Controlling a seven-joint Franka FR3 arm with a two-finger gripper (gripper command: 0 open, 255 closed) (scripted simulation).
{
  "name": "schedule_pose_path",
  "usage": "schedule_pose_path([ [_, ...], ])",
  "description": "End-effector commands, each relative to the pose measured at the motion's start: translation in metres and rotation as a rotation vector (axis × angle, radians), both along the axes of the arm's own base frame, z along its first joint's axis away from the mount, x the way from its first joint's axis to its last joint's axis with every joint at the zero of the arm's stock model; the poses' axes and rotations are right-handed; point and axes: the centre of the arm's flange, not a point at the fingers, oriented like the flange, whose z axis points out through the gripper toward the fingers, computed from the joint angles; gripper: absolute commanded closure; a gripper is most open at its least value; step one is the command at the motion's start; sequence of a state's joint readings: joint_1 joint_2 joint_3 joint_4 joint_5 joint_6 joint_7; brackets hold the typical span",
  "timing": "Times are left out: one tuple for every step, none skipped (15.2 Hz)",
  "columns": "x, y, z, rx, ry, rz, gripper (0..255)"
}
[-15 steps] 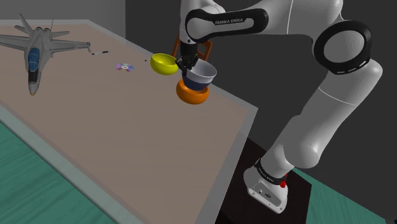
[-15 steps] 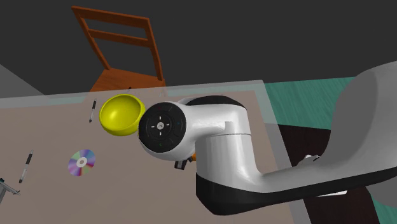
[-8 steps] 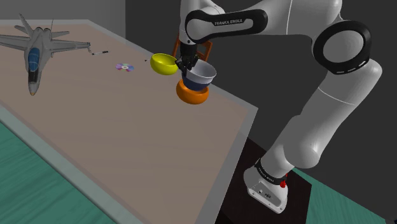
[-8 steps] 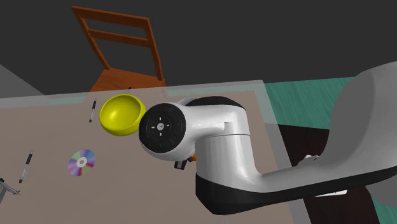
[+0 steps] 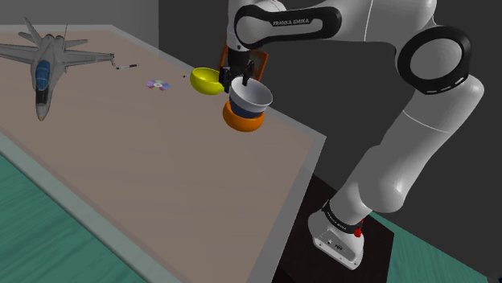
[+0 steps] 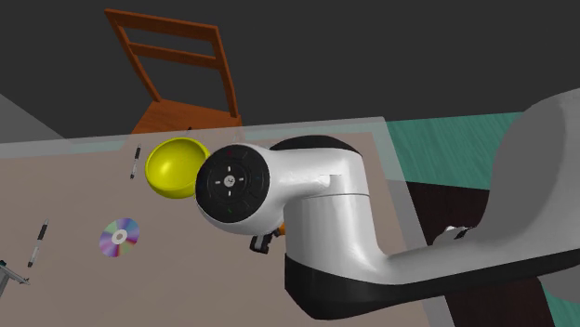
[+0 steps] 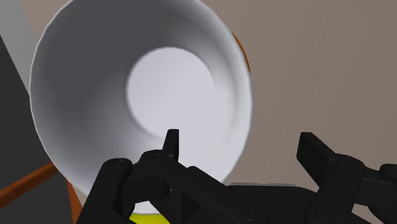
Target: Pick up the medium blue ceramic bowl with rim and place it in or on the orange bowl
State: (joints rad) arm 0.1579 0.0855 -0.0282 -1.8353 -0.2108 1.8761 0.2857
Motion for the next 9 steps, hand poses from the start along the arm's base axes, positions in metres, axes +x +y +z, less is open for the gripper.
schedule_pose_path([
  [0.0, 0.004, 0.022, 0.0, 0.001, 0.0, 0],
  [0.0, 0.006, 0.033, 0.0, 0.001, 0.0, 0],
  [0.0, 0.006, 0.033, 0.0, 0.001, 0.0, 0],
  [0.0, 0.006, 0.033, 0.0, 0.001, 0.0, 0],
  [0.0, 0.006, 0.033, 0.0, 0.001, 0.0, 0],
  [0.0, 0.006, 0.033, 0.0, 0.001, 0.0, 0],
  [0.0, 0.006, 0.033, 0.0, 0.001, 0.0, 0],
  [0.0, 0.006, 0.033, 0.0, 0.001, 0.0, 0],
  [0.0, 0.006, 0.033, 0.0, 0.001, 0.0, 0],
])
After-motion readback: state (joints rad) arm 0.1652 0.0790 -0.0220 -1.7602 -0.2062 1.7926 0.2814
